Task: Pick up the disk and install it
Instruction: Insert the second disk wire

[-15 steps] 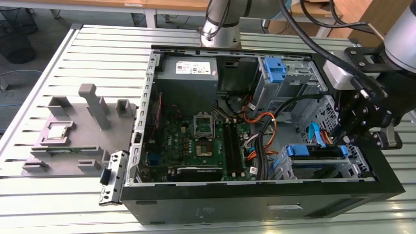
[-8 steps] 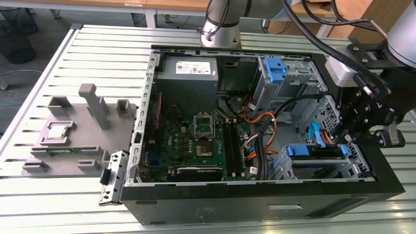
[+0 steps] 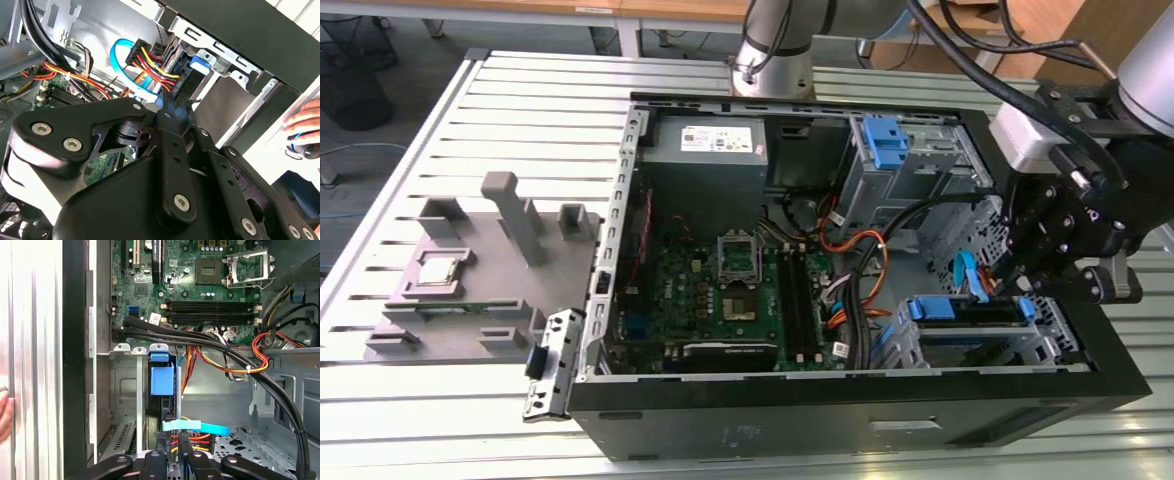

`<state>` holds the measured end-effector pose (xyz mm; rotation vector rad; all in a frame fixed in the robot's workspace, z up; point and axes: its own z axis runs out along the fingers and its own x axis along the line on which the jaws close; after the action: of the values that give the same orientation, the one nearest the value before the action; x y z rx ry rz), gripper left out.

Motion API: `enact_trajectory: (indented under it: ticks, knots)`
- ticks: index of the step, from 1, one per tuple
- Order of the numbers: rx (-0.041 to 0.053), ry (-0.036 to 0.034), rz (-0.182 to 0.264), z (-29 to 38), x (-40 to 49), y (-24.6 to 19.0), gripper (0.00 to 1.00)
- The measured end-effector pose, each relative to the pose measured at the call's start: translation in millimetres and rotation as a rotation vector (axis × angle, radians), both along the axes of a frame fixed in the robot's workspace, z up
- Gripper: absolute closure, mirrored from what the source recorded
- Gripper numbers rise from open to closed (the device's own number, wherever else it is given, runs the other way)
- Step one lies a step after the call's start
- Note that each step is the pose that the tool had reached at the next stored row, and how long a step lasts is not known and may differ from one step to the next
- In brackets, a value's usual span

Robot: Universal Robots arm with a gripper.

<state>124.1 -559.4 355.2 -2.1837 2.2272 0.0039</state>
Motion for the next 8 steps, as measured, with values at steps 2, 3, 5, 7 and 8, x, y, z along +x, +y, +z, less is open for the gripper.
enact_trajectory:
  ticks: [2,3,5,7,8]
  knots:
    - [0.0032,0.0000,0.000,1.7,0.0,-0.1,0.76]
    - [0.0041,0.0000,0.000,2.9,0.0,0.0,0.76]
    - [0.0044,0.0000,0.000,3.2,0.0,0.0,0.76]
    - [0.0043,0.0001,0.000,3.6,0.0,0.0,0.76]
    - [0.0044,0.0000,0.000,3.8,0.0,0.0,0.76]
